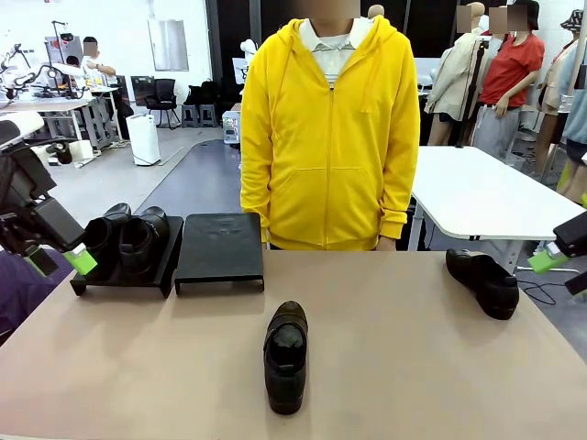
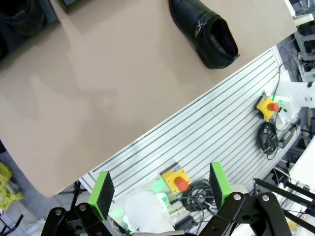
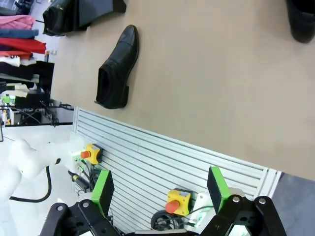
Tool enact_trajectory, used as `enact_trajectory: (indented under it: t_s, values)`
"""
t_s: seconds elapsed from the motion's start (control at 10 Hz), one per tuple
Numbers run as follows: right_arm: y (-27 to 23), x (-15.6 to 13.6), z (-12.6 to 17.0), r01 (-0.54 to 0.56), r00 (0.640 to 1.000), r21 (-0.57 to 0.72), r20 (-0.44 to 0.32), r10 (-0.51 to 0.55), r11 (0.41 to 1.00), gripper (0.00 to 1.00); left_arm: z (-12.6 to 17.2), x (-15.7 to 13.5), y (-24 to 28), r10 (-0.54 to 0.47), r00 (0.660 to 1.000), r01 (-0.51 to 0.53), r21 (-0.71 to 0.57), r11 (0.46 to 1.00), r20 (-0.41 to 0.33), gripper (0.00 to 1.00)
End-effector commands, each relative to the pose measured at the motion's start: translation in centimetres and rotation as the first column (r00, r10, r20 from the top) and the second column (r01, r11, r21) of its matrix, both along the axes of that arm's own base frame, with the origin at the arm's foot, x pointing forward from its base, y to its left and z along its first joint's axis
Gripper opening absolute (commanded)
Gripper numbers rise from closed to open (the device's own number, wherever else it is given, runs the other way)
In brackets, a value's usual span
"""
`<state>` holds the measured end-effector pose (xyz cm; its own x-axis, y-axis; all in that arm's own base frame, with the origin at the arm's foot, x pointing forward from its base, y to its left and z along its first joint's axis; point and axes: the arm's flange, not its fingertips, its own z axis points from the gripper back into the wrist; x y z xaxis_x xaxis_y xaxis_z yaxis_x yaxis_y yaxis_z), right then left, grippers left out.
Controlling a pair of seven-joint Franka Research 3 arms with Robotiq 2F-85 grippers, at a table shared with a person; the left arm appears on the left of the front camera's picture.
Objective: Organize the shoes by placing them on the stand.
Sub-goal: Pick up one Shoe and place it in the middle of the table, then place the Shoe from the middle of the table onto the Shoes Stand.
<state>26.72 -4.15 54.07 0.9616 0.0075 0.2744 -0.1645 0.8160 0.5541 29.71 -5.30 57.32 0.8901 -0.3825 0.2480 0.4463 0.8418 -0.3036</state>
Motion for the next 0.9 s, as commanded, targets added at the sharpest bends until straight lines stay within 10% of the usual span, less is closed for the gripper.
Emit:
enact_trajectory:
  t_s: [0.0,0.5,0.8]
  values:
    - [-0.4,-0.3,0.1,-0.012,1.000,-0.018,0.012,0.012,1.000,1.00,0.0,0.0,0.1,-0.017,1.000,0.017,-0.017,1.000,0.004,1.00]
    - [-0.4,-0.3,0.1,-0.012,1.000,-0.018,0.012,0.012,1.000,1.00,0.0,0.0,0.0,0.000,1.000,0.000,0.000,1.000,0.000,1.00]
    - [-0.4,-0.3,0.1,-0.012,1.000,-0.018,0.012,0.012,1.000,1.00,-4.4,4.0,-13.0,-0.022,0.990,0.004,-0.124,0.992,-0.142,1.00]
